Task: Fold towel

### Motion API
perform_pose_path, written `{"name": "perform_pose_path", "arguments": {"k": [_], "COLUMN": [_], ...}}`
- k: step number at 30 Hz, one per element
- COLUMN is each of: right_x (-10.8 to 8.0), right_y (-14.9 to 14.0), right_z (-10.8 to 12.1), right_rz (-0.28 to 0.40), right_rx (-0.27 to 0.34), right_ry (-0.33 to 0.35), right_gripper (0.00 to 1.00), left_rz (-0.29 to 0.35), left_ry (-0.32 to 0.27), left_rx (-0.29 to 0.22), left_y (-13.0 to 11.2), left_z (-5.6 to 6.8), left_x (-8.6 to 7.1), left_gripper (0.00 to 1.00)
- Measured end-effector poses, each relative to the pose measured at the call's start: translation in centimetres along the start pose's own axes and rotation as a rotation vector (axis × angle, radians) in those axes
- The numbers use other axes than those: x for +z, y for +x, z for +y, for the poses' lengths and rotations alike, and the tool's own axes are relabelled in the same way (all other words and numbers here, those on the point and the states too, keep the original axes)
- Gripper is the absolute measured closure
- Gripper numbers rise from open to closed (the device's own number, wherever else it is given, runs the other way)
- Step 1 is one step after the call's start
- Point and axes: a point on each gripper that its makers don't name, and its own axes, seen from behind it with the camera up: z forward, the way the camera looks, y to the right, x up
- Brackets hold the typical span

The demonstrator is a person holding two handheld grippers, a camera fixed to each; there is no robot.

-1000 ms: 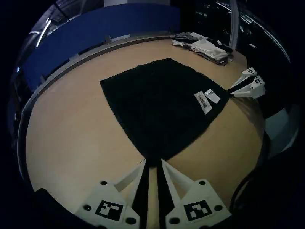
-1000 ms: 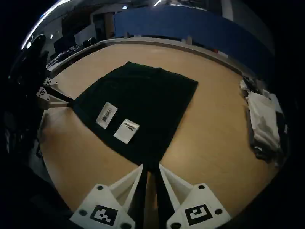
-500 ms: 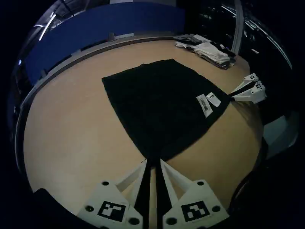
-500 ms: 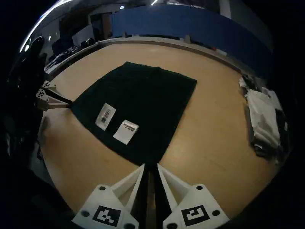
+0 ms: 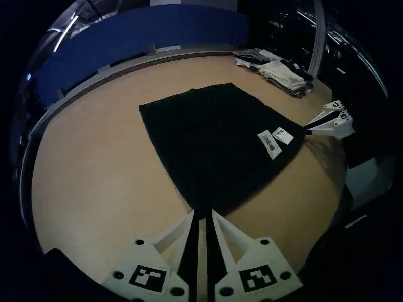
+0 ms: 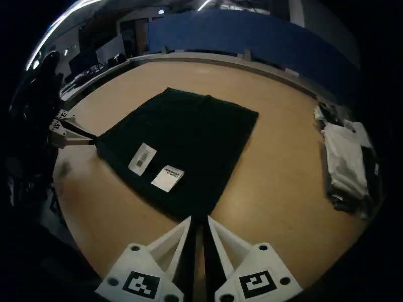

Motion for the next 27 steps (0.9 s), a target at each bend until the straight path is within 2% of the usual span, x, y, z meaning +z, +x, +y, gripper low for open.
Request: {"name": "perform_pose_path", "arguments": {"k": [8,27], "right_x": [-2.1,-7.5], "right_y": [2.1,5.7], "right_z": [0.1,-0.5], "right_rz": [0.038,0.102], "right_rx": [0.003,0.019], "right_ry": [-0.004,-0.015], "right_gripper": [0.92,0.92], "left_rz": [0.012,0.046], "left_ry": [0.007,0.023], "left_rx": [-0.032,-0.119], "left_y": [1.4,5.2], "left_z": [0.1,0.5], "left_x": [-1.6,-6.7], "left_gripper": [0.92,0.92]}}
